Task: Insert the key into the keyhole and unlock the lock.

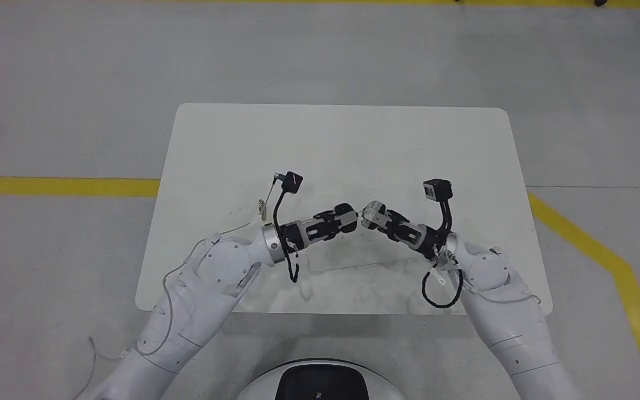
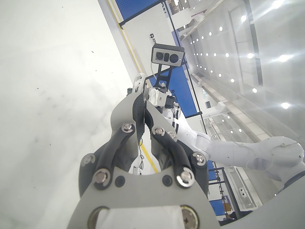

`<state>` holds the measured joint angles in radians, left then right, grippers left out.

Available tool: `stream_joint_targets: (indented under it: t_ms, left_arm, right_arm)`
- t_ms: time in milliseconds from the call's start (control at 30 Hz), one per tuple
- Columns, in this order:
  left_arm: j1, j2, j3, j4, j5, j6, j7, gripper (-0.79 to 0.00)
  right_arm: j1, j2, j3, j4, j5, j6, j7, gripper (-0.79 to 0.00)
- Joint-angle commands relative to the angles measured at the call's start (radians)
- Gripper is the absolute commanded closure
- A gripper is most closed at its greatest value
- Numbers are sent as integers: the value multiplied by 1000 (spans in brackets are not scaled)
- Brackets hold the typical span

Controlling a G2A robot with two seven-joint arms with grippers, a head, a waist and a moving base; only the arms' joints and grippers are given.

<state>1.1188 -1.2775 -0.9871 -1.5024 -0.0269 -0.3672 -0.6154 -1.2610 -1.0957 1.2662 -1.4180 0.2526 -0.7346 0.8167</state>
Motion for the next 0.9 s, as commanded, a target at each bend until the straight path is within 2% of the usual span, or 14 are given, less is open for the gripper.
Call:
stream_joint_targets:
  t_ms: [0,233,333,367,567,600,633,867]
  left_arm:
    - [0,-1,2,2,1,-2,2,0]
    - [-1,-3,9,9,3,-11,7,0]
    - [-2,-4,10,12,0,-13,9,0]
    - [-2,-4,10,12,0,-15,9,0]
    - [-5,-5,6,16,10,-7,24,0]
    - [-5,-5,6,16,14,-4,28,-329]
    - [-6,-5,7,16,17,0,32,-785]
    - [-5,-6,2,18,39,14,53,-785]
  right_arm:
    - [-1,1,1,-4,0,7,5,-102]
    - [2,4,-6,-18,5,25,25,-80]
    - [5,5,-9,-22,-1,31,28,-37]
    - [6,5,-11,-23,0,31,29,0]
    - [5,7,-13,-30,0,31,38,0]
    - [4,8,-13,-30,0,29,38,0]
    - [4,8,-13,-30,2,26,38,0]
    - [3,9,-9,-22,17,10,18,0]
